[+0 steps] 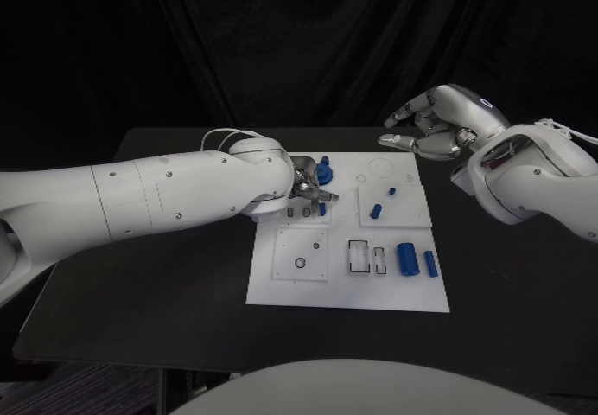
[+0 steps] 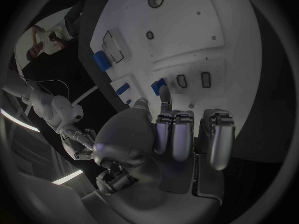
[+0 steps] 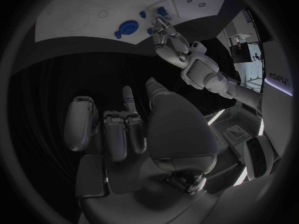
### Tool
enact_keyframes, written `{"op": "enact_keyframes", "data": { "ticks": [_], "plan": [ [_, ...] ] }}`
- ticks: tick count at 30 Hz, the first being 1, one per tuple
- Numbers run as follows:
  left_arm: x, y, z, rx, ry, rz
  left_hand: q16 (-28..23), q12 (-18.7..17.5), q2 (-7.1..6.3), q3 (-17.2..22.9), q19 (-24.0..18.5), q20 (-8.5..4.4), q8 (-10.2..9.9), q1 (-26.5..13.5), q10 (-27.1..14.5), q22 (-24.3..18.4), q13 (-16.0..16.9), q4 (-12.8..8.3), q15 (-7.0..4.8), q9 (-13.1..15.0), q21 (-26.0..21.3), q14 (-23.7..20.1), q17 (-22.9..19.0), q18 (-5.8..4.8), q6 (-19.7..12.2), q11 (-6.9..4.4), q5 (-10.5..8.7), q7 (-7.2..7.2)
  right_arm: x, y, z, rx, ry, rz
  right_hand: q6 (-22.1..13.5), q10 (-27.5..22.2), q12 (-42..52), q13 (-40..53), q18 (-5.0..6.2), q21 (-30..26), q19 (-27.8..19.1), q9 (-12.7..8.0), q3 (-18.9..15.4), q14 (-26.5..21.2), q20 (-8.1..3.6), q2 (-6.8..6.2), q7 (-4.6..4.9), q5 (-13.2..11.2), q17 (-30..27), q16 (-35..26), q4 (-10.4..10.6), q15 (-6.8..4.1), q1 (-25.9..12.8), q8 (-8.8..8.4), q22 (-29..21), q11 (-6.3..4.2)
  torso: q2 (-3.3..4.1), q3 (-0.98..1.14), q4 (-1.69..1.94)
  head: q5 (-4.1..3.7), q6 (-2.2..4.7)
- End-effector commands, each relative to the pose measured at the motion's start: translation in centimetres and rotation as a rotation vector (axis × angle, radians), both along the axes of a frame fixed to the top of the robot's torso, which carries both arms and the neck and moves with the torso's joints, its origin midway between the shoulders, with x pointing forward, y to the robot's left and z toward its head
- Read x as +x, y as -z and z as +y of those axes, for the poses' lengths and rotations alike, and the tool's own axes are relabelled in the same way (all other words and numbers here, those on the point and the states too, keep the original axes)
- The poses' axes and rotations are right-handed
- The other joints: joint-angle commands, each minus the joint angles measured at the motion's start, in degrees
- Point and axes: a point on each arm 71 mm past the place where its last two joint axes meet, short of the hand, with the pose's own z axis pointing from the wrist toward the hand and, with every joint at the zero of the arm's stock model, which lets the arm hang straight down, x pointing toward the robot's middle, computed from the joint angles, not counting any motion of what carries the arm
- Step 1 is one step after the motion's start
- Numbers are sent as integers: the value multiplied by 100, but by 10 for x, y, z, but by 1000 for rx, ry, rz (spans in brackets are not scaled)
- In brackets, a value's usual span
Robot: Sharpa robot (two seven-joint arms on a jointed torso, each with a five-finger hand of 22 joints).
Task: Assemble the parts on the task board
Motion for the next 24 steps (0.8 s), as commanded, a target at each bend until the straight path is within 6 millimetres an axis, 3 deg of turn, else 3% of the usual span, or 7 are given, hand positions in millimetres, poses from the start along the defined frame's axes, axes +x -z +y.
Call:
{"op": "enact_keyframes", "data": {
  "ticks": [1,24],
  "plan": [
    [-1,2,-1,9,18,9,38,19,-7,48,603,-27,-24,48,617,1508,1492,0,-17,8,17,606,1508,-79,42,-24,-39,-8,0,1,-1,1,19,11,31,606,15,1510,-80,-5,-1,-5,39,601,26,74,-3,24,1510,14,6,55,4,3,1022,35,-9,6,0,-8,0],
    [-2,9,-4,5,37,25,38,19,-2,111,603,-28,-103,122,617,1508,1492,-25,-19,40,17,606,1508,-79,35,-24,-32,-5,0,2,1,-1,11,14,34,606,15,1510,-75,-26,-9,-7,43,601,28,78,-3,31,1510,14,2,56,14,0,1015,35,5,1,2,-13,0]
  ]
}}
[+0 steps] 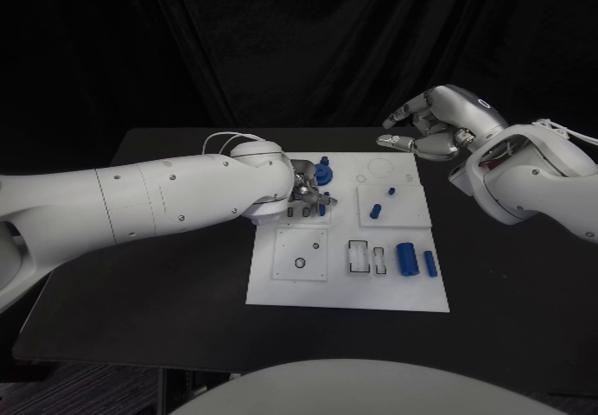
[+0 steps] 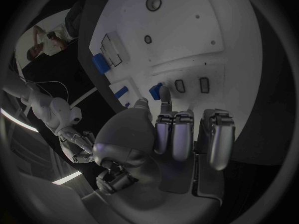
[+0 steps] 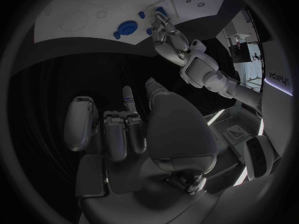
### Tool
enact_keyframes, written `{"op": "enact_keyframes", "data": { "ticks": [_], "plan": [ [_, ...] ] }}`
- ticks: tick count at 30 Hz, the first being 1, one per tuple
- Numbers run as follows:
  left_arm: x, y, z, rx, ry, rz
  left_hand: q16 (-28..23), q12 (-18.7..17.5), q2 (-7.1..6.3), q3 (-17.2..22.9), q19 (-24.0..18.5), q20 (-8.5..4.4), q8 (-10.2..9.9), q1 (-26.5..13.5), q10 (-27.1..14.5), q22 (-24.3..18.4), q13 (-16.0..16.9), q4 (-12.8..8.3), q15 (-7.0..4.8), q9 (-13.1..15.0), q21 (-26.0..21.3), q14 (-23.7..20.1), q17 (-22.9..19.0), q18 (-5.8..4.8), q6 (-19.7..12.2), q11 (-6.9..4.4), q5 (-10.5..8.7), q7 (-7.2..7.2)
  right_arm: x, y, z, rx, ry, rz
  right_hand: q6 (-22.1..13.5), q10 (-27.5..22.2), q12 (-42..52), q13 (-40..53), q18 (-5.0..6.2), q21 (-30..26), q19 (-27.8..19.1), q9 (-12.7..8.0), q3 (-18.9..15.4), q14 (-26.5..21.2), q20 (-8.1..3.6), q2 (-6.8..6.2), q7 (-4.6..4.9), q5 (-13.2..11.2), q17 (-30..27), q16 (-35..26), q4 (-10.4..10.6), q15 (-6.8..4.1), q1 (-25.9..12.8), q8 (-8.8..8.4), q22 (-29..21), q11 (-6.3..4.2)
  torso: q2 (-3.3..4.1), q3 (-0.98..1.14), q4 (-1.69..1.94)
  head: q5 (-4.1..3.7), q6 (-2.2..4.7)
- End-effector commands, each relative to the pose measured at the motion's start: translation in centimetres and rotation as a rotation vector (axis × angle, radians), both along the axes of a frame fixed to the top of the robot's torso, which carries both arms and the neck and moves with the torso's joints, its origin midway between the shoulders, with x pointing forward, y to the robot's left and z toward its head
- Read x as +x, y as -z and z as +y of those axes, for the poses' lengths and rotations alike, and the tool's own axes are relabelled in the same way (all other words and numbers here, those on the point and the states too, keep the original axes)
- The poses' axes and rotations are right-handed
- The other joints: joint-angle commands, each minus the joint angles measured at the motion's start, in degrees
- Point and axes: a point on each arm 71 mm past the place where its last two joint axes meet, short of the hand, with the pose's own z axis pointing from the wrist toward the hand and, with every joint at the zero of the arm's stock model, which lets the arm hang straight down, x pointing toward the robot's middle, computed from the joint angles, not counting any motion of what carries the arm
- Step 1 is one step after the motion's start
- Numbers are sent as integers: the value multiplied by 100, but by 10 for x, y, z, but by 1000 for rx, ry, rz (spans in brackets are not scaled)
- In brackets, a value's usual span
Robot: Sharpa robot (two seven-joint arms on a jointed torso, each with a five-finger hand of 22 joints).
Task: Assemble the parts on the task board
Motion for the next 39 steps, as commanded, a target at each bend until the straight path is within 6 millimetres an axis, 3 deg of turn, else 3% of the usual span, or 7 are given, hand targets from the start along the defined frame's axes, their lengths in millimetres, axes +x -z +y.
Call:
{"op": "enact_keyframes", "data": {
  "ticks": [1,29,39],
  "plan": [
    [-2,2,-3,-5,31,5,38,20,-2,23,603,-29,-35,63,617,1509,1491,-1,-19,10,17,606,1508,-79,36,-25,-8,-5,0,1,0,1,16,10,34,606,15,1506,-75,-25,-9,-8,43,601,28,56,-3,32,1510,15,2,56,-9,0,1017,36,9,-2,2,-8,0],
    [-3,6,-5,15,40,28,38,20,-11,105,603,-29,-124,149,617,1509,1491,-35,-19,51,17,606,1508,-79,57,-24,46,-3,0,3,0,2,13,10,64,606,15,1506,-58,-93,-37,-27,87,601,31,104,-4,169,1510,15,-11,53,87,-18,995,33,1,1,0,20,0],
    [-3,8,-4,22,43,36,38,20,-40,296,603,-35,-255,303,617,1509,1491,-111,-28,122,17,606,1508,-79,93,-35,133,-16,0,2,1,3,13,7,72,606,15,1506,-49,-134,-56,-38,104,601,32,127,-4,247,1510,15,-13,54,122,-30,983,34,2,1,2,29,0]
  ]
}}
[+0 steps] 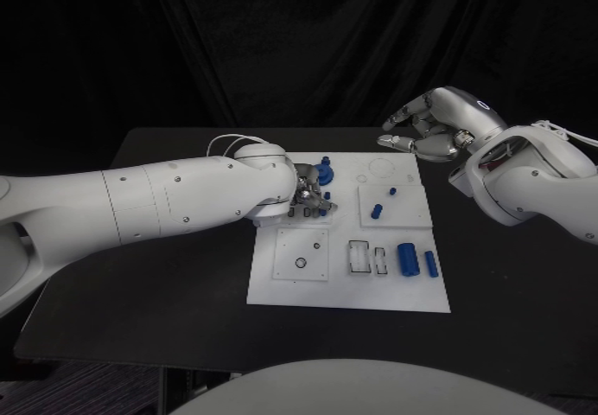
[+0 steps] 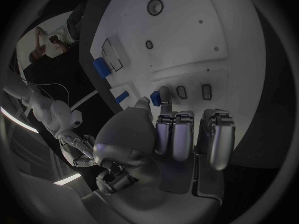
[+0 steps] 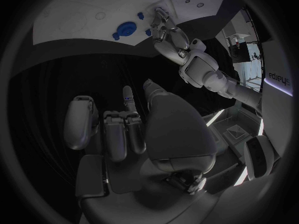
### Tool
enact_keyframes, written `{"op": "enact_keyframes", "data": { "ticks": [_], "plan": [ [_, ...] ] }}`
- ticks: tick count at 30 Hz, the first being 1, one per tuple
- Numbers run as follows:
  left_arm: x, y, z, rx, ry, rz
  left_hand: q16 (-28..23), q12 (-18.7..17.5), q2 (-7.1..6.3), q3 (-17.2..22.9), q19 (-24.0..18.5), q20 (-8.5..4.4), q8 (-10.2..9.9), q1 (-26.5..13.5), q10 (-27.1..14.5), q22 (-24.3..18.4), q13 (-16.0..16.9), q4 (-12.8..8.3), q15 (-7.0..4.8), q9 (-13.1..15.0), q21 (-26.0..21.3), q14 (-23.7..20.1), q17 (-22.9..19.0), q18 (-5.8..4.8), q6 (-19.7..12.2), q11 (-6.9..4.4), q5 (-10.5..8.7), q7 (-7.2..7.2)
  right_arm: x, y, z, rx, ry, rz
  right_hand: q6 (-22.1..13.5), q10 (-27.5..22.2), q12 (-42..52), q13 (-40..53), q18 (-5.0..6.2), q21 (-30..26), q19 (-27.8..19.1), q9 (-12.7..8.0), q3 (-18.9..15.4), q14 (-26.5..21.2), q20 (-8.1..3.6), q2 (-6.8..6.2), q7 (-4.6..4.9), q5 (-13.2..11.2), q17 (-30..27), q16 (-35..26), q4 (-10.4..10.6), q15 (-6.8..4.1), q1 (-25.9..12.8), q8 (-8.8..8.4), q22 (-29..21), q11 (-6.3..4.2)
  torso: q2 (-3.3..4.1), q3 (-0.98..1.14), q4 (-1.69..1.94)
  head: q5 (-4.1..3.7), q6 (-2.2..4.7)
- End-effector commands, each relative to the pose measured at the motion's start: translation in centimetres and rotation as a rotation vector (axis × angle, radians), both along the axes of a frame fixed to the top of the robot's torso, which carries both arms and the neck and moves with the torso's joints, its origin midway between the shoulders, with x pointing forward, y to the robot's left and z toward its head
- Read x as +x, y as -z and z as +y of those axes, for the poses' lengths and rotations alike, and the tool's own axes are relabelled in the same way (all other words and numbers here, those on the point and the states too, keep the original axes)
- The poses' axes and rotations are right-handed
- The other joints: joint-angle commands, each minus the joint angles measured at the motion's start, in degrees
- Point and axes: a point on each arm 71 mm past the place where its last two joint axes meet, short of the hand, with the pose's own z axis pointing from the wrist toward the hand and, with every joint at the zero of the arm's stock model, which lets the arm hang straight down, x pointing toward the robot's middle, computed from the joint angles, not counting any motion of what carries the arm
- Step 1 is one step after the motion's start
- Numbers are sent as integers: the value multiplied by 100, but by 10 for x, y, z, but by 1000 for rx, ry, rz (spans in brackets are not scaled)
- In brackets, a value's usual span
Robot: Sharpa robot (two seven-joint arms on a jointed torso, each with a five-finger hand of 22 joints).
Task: Assemble the parts on the task board
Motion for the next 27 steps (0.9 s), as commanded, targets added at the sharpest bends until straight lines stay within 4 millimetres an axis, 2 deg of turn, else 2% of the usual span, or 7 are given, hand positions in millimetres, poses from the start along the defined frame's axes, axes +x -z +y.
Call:
{"op": "enact_keyframes", "data": {
  "ticks": [1,9,11,15,17,24,27],
  "plan": [
    [-1,2,-1,9,20,11,38,12,-14,93,603,-38,-62,90,606,1509,1492,-14,-30,25,17,606,1509,-79,35,-26,65,3,0,1,-1,5,17,1,31,607,15,1509,-49,-35,-35,-7,41,601,11,29,-4,45,1510,15,-13,54,24,-30,985,34,2,0,2,17,0],
    [-2,4,0,12,21,16,38,12,-125,375,603,-47,-213,152,606,1509,1492,-18,-38,128,17,606,1509,-79,89,-36,426,-7,0,1,-1,4,17,1,37,607,15,1509,-44,-61,-47,-11,48,601,12,28,-5,79,1510,15,-22,54,52,-34,977,34,1,-2,1,40,0],
    [-2,4,-1,11,22,17,38,12,-216,607,603,-52,-304,204,606,1509,1492,-32,-46,192,17,606,1509,-79,102,-41,728,-12,1,1,-1,4,17,1,43,607,15,1509,-33,-113,-68,-13,54,601,12,31,-6,92,1510,15,-24,54,67,-35,962,34,1,-2,0,42,0],
    [-2,5,-1,11,23,19,38,12,-292,811,603,-58,-363,210,606,1509,1492,-20,-47,248,17,606,1509,-79,124,-43,855,-15,1,1,-1,3,15,3,45,607,15,1509,-31,-119,-71,-13,55,601,12,31,-6,95,1510,15,-25,54,70,-35,961,33,2,-2,1,29,0],
    [-2,5,0,11,22,19,38,12,-373,1019,603,-59,-416,216,606,1509,1492,-14,-51,296,17,606,1509,-79,134,-47,942,-16,1,1,-1,3,15,4,45,607,15,1509,-31,-119,-71,-13,55,601,12,31,-6,95,1510,15,-25,54,70,-35,961,33,3,-2,2,26,0],
    [-1,5,7,8,3,14,38,12,-662,1651,603,-54,-546,53,606,1509,1492,74,-44,478,17,606,1509,-79,209,-40,981,-10,1,2,-2,-1,19,9,63,607,15,1509,-28,-135,-79,-13,60,601,12,34,-9,102,1510,15,-27,54,89,-31,956,32,3,-6,6,37,0],
    [-2,5,11,4,-7,9,38,12,-780,1911,603,-55,-584,-9,606,1509,1492,74,-48,560,17,606,1509,-79,249,-43,1116,-15,0,2,-3,-2,20,12,73,607,15,1509,-28,-137,-81,-13,61,601,12,34,-11,103,1510,15,-26,53,93,-28,956,31,2,-3,-6,49,0]
  ]
}}
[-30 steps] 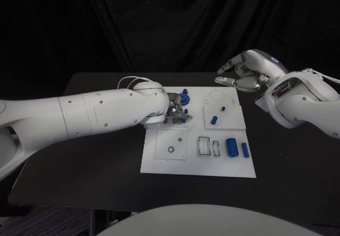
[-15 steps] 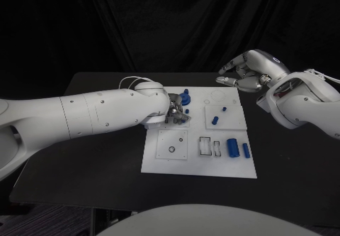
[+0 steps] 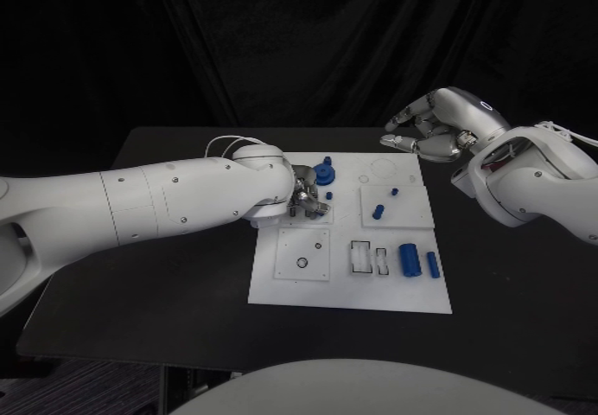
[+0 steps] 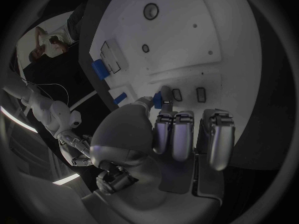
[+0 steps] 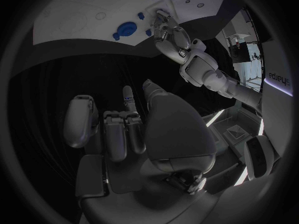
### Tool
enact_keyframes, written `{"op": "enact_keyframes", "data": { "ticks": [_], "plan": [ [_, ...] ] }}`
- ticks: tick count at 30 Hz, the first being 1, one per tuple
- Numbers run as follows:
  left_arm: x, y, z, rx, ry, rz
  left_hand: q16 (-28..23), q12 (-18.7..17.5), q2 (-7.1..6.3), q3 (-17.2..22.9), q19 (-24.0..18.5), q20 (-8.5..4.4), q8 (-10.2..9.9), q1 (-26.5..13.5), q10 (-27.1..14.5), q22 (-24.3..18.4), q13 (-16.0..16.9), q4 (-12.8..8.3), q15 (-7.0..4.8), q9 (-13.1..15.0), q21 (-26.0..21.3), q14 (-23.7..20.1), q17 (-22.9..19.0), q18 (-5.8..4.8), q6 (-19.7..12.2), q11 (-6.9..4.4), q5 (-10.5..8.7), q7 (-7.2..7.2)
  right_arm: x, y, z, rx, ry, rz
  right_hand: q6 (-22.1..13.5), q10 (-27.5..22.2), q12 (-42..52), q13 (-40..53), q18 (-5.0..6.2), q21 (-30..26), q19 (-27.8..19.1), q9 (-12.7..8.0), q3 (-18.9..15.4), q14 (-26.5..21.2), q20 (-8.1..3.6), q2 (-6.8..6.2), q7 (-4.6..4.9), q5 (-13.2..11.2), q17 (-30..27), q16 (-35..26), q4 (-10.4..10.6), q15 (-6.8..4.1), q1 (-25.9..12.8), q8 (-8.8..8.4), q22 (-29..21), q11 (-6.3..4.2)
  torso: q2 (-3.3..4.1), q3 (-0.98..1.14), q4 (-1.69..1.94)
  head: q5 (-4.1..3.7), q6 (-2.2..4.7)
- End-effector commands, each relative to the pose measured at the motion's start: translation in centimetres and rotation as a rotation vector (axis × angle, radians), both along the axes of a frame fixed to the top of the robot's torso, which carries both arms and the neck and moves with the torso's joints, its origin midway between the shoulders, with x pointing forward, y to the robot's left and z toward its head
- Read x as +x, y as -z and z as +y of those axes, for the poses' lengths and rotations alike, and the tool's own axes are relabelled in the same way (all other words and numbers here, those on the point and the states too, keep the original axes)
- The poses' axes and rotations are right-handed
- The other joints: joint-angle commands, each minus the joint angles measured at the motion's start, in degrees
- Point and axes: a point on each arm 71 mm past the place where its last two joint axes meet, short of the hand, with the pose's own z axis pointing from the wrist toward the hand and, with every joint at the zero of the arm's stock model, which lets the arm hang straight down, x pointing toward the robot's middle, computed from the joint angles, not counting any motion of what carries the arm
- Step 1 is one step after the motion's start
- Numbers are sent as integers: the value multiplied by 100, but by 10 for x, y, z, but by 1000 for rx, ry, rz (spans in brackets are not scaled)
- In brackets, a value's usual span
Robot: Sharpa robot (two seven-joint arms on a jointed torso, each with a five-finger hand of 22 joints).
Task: Assemble the parts on the task board
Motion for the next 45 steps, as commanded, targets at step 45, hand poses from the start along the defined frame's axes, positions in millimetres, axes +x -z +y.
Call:
{"op": "enact_keyframes", "data": {
  "ticks": [45],
  "plan": [
    [-2,0,26,-24,-52,-27,38,-1,-360,975,581,-52,-112,-234,604,1509,1505,-111,-67,334,17,606,1509,-79,213,-63,99,-19,1,9,-5,-17,30,45,49,607,15,1509,-20,-70,-56,-11,33,601,12,5,-13,38,1510,15,16,51,63,-28,947,28,4,0,-5,39,0]
  ]
}}
